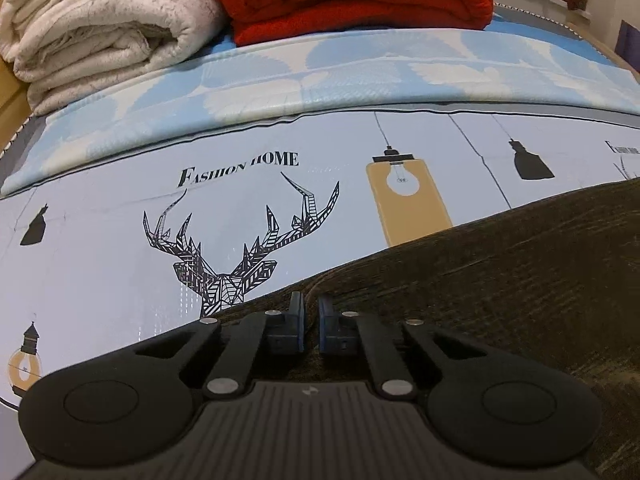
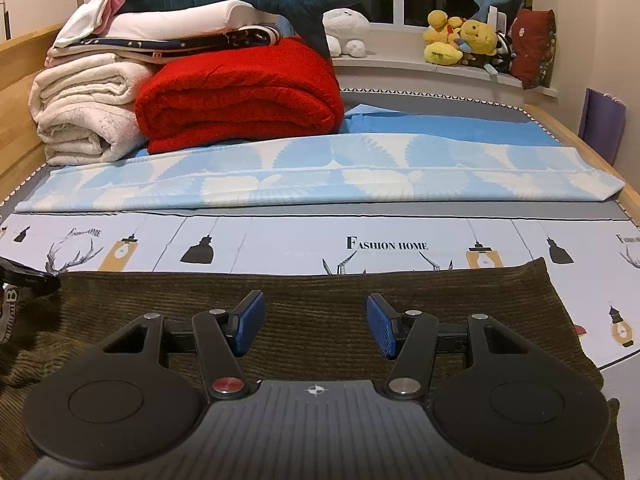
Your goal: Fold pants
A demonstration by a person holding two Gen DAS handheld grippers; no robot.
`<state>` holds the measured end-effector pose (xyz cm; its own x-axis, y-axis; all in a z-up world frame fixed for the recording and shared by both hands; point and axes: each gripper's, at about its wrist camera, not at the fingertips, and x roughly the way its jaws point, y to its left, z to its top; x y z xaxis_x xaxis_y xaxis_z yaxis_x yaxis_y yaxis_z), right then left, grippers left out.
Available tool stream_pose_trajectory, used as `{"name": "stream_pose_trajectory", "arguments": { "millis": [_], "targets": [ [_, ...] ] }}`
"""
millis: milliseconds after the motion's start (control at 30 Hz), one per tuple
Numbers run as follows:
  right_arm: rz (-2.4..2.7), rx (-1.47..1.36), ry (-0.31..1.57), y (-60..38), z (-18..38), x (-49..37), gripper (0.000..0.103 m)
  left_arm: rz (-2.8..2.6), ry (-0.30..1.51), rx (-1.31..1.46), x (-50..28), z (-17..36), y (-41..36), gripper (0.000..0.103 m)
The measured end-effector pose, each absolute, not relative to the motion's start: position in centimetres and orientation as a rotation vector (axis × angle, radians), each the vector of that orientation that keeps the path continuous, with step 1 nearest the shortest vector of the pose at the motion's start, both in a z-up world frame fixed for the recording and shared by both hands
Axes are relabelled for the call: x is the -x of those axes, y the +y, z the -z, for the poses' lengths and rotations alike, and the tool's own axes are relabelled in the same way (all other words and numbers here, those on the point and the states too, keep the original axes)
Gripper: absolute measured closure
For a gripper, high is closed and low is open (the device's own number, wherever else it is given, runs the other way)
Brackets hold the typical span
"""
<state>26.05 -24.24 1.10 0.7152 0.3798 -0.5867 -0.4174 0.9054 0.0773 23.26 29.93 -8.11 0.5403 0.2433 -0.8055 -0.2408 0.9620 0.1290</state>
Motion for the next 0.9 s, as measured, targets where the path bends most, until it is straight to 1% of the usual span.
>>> {"name": "stream_pose_trajectory", "arguments": {
  "millis": [467,733,900],
  "targets": [
    [-0.422,0.135,0.654,-21.8,-0.3,-26.3,0.045,-0.218,0.9,-0.019,-21.1,5.2,29.6,0.103],
    [-0.427,0.185,0.648,-19.5,-0.2,-26.4,0.045,-0.172,0.832,-0.034,-18.7,2.0,28.8,0.103],
    [-0.419,0.19,0.66,-18.5,0.1,-26.3,0.045,-0.161,0.842,-0.002,-17.5,2.5,28.9,0.103]
  ]
}}
